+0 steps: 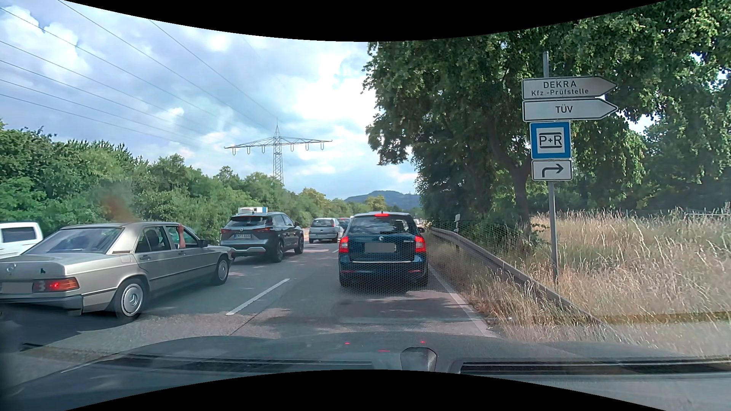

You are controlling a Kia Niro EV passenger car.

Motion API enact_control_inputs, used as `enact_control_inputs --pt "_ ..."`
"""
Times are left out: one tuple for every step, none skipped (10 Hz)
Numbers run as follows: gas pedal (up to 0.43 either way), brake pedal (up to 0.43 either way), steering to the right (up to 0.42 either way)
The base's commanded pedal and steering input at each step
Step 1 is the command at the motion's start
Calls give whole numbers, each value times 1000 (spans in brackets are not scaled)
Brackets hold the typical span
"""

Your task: Follow the waypoints while adhering to traffic rules and regulations

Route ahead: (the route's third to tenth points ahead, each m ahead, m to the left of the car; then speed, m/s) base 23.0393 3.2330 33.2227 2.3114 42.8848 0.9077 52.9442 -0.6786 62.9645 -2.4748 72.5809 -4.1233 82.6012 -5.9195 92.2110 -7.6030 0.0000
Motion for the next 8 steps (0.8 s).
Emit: enact_control_inputs --pt "0 226 0" --pt "0 232 0" --pt "0 238 0" --pt "0 244 0" --pt "0 244 0" --pt "0 244 0" --pt "0 244 0" --pt "0 244 0"
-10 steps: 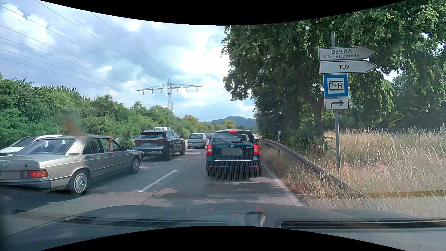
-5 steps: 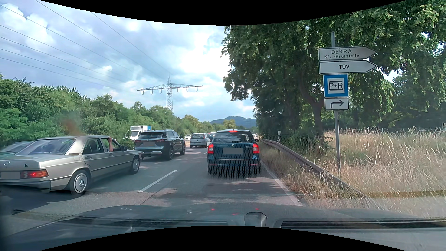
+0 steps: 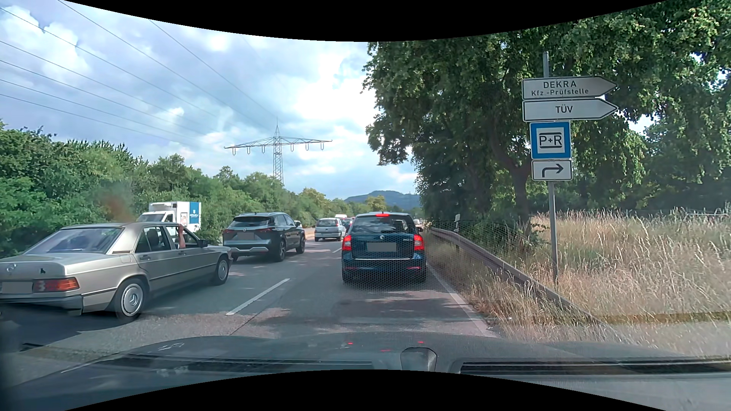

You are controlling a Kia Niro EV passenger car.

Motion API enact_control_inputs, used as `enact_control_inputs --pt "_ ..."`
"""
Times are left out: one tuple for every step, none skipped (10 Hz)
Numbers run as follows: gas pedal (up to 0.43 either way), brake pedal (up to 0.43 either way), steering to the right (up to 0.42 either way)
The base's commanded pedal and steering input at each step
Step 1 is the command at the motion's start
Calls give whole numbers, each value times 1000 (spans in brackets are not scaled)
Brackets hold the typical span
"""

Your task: Follow the waypoints while adhering to traffic rules and regulations

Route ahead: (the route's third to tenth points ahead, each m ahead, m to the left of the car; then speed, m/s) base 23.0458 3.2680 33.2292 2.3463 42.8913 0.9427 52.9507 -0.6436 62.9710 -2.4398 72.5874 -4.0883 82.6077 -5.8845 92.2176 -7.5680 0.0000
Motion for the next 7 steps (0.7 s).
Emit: enact_control_inputs --pt "0 244 0" --pt "0 244 0" --pt "0 238 0" --pt "0 244 0" --pt "0 244 0" --pt "0 244 0" --pt "0 244 0"
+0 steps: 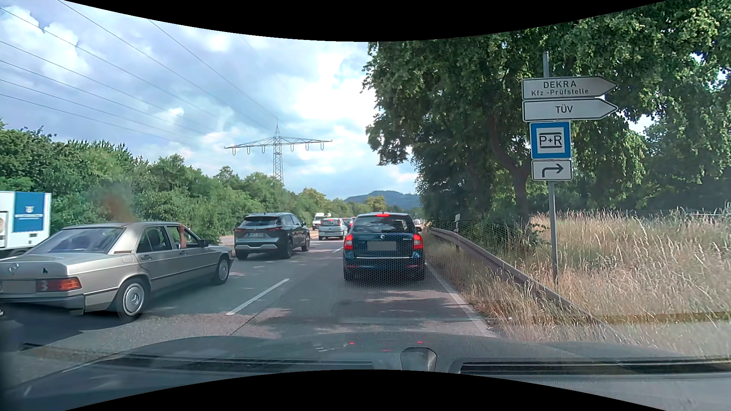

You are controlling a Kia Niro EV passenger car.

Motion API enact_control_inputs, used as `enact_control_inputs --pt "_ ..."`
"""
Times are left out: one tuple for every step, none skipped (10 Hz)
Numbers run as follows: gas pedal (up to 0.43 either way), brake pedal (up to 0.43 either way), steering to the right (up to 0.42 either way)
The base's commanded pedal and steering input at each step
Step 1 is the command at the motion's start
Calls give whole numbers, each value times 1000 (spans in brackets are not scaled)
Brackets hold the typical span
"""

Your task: Follow the waypoints while adhering to traffic rules and regulations

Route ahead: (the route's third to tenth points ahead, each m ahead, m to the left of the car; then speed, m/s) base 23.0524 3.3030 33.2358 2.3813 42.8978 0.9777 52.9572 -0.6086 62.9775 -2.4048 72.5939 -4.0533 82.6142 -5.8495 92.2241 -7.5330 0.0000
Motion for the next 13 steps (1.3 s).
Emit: enact_control_inputs --pt "0 244 0" --pt "0 244 0" --pt "0 244 0" --pt "0 244 0" --pt "0 244 0" --pt "0 244 -1" --pt "0 244 -1" --pt "0 244 -1" --pt "0 244 -1" --pt "0 244 -1" --pt "0 244 -1" --pt "0 244 -1" --pt "0 244 -1"
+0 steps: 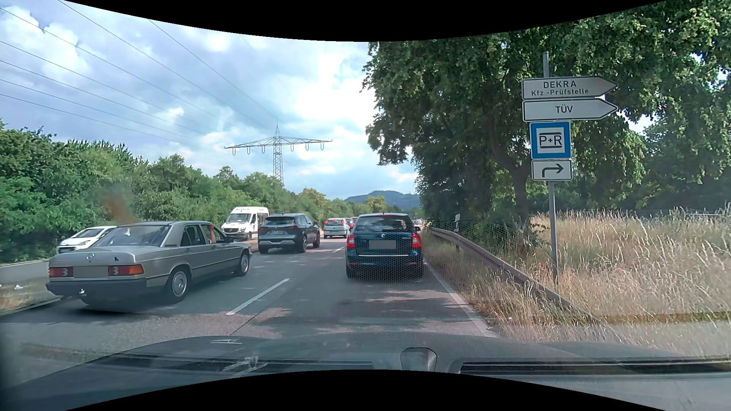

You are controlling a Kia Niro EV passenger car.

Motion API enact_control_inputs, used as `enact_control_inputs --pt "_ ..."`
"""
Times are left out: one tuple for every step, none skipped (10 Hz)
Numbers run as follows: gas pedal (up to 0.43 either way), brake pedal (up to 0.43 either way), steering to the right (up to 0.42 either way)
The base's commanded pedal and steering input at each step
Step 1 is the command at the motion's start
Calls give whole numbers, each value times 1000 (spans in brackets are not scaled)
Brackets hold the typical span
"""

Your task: Follow the waypoints while adhering to traffic rules and regulations

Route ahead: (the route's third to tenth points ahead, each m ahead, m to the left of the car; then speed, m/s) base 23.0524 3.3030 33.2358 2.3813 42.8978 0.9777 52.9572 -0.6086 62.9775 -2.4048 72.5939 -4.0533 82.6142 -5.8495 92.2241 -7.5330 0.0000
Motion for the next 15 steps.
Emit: enact_control_inputs --pt "0 244 -1" --pt "0 244 -1" --pt "0 244 -1" --pt "0 244 -1" --pt "0 244 -1" --pt "0 244 -1" --pt "0 244 -1" --pt "0 244 -1" --pt "0 238 -1" --pt "0 244 -1" --pt "0 244 -1" --pt "0 244 -1" --pt "0 244 -1" --pt "0 244 -1" --pt "0 244 -1"
